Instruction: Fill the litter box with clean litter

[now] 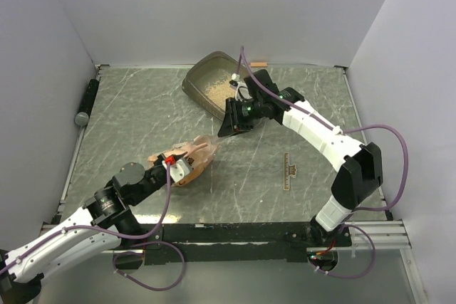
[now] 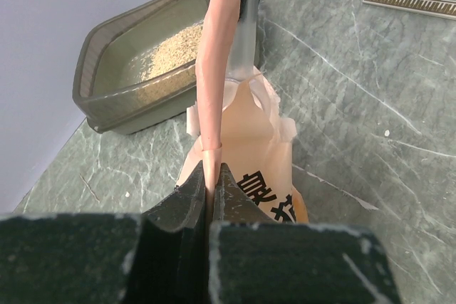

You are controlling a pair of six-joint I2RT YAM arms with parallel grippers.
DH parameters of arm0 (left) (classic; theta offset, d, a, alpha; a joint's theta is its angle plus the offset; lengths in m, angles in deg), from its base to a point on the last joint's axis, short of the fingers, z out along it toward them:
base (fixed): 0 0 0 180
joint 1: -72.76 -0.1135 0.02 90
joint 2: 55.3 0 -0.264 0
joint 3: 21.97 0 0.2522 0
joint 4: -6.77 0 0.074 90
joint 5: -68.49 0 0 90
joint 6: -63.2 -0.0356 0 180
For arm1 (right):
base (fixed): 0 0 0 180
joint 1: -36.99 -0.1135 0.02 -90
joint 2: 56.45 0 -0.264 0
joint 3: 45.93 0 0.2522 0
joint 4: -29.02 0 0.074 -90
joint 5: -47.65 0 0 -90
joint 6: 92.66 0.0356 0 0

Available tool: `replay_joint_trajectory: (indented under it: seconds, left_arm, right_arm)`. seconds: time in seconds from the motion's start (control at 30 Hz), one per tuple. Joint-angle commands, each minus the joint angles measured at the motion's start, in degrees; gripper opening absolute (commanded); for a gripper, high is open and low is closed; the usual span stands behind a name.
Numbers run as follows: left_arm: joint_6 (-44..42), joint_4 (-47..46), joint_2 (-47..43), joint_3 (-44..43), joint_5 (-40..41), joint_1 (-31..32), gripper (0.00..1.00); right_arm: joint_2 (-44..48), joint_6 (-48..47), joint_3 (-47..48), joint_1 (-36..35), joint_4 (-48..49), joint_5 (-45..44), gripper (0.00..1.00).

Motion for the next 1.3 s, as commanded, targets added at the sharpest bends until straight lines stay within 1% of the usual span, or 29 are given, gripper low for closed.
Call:
replay_joint_trajectory:
  seconds: [0.0, 0.07, 0.17, 0.27, 0.53, 0.7, 0.9, 1.1, 1.27]
  left_arm:
    - [0.47, -5.2, -0.67, -2.17, -3.41, 0.35, 0.01]
    - [0.48, -5.12, -0.58, -2.26, -3.58, 0.35, 0.01]
    - [0.48, -5.12, -0.66, -2.26, -3.58, 0.44, 0.01]
    - [0.48, -5.11, -0.66, -2.26, -3.58, 0.35, 0.01]
    - [0.48, -5.2, -1.02, -2.17, -3.67, 0.35, 0.01]
    - [0.56, -5.12, -0.75, -2.26, -3.93, 0.35, 0.01]
    - [0.56, -5.11, -0.75, -2.17, -3.85, 0.44, 0.01]
    - [0.47, -5.11, -0.49, -2.08, -3.93, 0.44, 0.01]
    - [0.47, -5.11, -0.49, -2.0, -3.85, 0.35, 0.01]
  right_arm:
    - [-0.72, -7.2, 4.17, 2.14, -1.65, -5.47, 0.0]
    - [-2.38, -9.48, 6.71, 1.96, -4.98, -5.29, 0.0]
    - [-4.15, -10.9, 8.39, 1.44, -6.58, -4.94, 0.0]
    - [-6.08, -10.72, 8.75, 0.65, -6.14, -2.57, 0.0]
    - [-11.79, -10.46, 10.68, -3.04, -5.79, -2.48, 0.0]
    - [-13.64, -10.02, 10.42, -4.1, -5.09, -0.99, 0.0]
    - [-13.56, -6.17, 3.23, -4.1, 2.72, 5.69, 0.0]
    - [-10.84, -0.11, -7.31, -4.01, 15.82, 12.89, 0.0]
    - [-6.97, 6.13, -14.26, -3.14, 27.05, 15.8, 0.0]
